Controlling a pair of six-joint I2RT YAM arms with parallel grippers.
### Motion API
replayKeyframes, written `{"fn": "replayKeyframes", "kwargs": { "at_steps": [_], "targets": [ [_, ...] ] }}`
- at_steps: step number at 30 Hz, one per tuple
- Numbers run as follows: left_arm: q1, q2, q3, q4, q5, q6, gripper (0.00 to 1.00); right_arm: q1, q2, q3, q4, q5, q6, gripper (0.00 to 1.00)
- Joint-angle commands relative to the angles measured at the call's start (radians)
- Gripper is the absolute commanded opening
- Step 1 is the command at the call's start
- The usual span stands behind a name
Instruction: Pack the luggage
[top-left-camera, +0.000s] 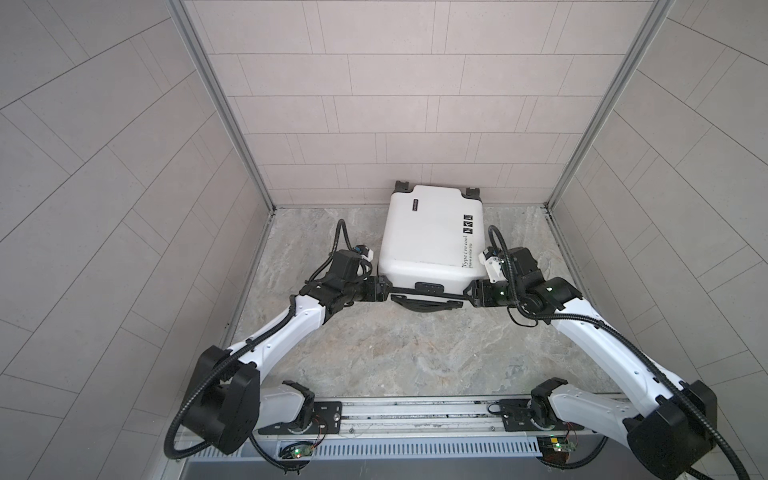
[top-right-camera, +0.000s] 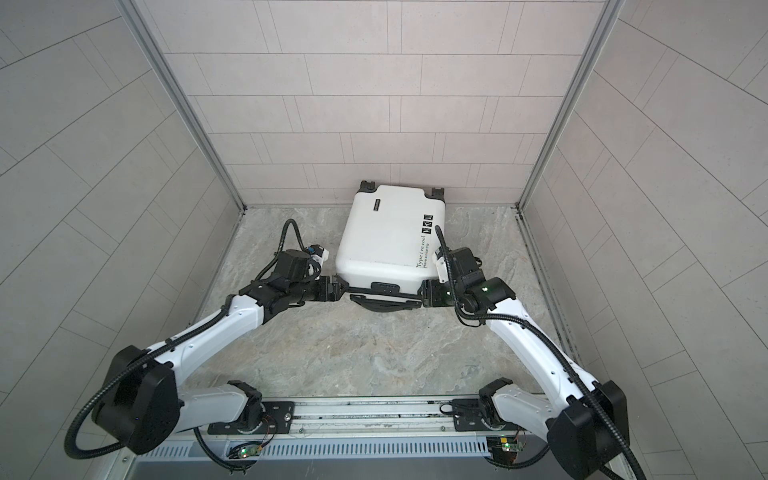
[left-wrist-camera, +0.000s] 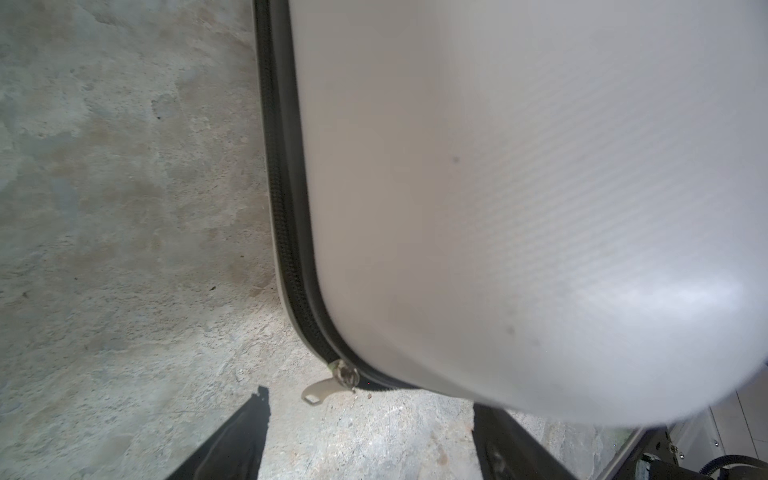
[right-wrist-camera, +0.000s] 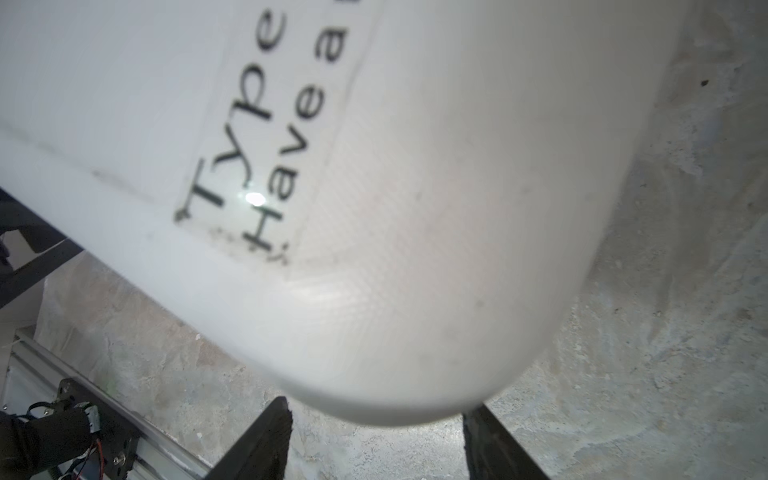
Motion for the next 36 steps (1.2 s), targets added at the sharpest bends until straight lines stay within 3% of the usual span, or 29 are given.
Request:
{"fn": "replayKeyframes", "kwargs": {
  "at_steps": [1, 14, 21, 26, 36],
  "targets": [
    [-0.019, 0.032, 0.059, 0.018, 0.001, 0.041, 0.83, -0.018, 0.017, 0.038, 0.049, 0.069, 0.025, 0.68],
    [-0.081, 0.131, 0.18, -0.029, -0.048, 0.117, 0.83, -0.122, 0.174, 0.164, 0.077, 0.04, 0.012, 0.73],
    [-0.09, 0.071, 0.099, -0.057, -0.147, 0.151, 0.75, -0.124, 0.157, 0.171, 0.065, 0.023, -0.005, 0.76],
    [-0.133, 0.036, -0.031, 0.058, -0.176, 0.146, 0.71, -0.124, 0.122, 0.14, 0.056, 0.013, -0.005, 0.78],
    [-0.149, 0.094, -0.224, 0.483, -0.241, 0.167, 0.64, -0.123, 0.092, 0.109, 0.051, 0.003, 0.006, 0.78]
  ]
}}
